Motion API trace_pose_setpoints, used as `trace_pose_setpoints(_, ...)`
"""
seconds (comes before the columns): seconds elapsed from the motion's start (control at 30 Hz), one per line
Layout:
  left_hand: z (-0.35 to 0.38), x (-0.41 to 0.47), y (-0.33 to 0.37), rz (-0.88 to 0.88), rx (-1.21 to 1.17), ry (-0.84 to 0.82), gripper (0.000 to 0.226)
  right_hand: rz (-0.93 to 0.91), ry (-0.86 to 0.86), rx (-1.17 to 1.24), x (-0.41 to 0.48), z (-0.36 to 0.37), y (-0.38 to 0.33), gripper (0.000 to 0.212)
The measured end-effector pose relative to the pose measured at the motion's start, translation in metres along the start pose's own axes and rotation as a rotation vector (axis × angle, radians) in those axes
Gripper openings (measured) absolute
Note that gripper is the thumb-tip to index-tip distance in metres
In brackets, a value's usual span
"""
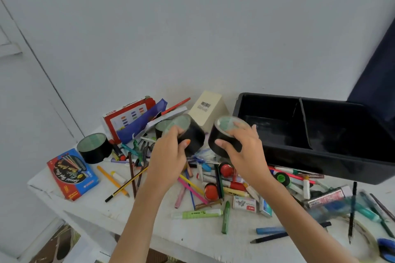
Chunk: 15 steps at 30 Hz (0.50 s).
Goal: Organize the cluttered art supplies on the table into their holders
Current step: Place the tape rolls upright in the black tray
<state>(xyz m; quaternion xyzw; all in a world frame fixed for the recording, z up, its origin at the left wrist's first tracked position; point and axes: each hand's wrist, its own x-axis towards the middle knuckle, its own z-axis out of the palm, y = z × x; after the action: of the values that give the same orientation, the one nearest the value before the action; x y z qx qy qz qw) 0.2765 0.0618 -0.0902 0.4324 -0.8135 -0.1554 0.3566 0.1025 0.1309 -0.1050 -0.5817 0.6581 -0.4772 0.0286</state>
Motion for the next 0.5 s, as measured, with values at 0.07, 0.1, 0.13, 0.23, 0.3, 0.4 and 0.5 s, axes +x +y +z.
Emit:
trace_pose_setpoints(0.07,0.012,0.017,0.009,0.068,0.0,-0.038,0.011,-0.01,0.075,-0.072,0.012,-0.013,0.006,0.018)
trace_pose_setpoints(0.1,0.019,0.026,0.014,0.11,0.008,-0.052,0.012,-0.004,0.094,-0.105,0.018,-0.019,0.011,0.019)
trace_pose_setpoints(0.13,0.026,0.035,0.02,0.148,0.016,-0.066,0.014,0.001,0.105,-0.143,0.024,-0.026,0.017,0.02)
trace_pose_setpoints(0.23,0.048,0.061,0.04,0.224,-0.011,-0.099,0.02,0.036,0.086,-0.247,0.042,-0.045,0.043,0.023)
trace_pose_setpoints(0.3,0.064,0.077,0.053,0.263,-0.019,-0.139,0.024,0.059,0.051,-0.313,0.052,-0.056,0.062,0.026)
trace_pose_setpoints(0.4,0.09,0.1,0.067,0.339,0.016,-0.223,0.025,0.112,0.003,-0.343,0.059,-0.068,0.084,0.033)
trace_pose_setpoints(0.5,0.113,0.117,0.075,0.423,0.037,-0.308,0.023,0.244,-0.018,-0.354,0.061,-0.078,0.101,0.032)
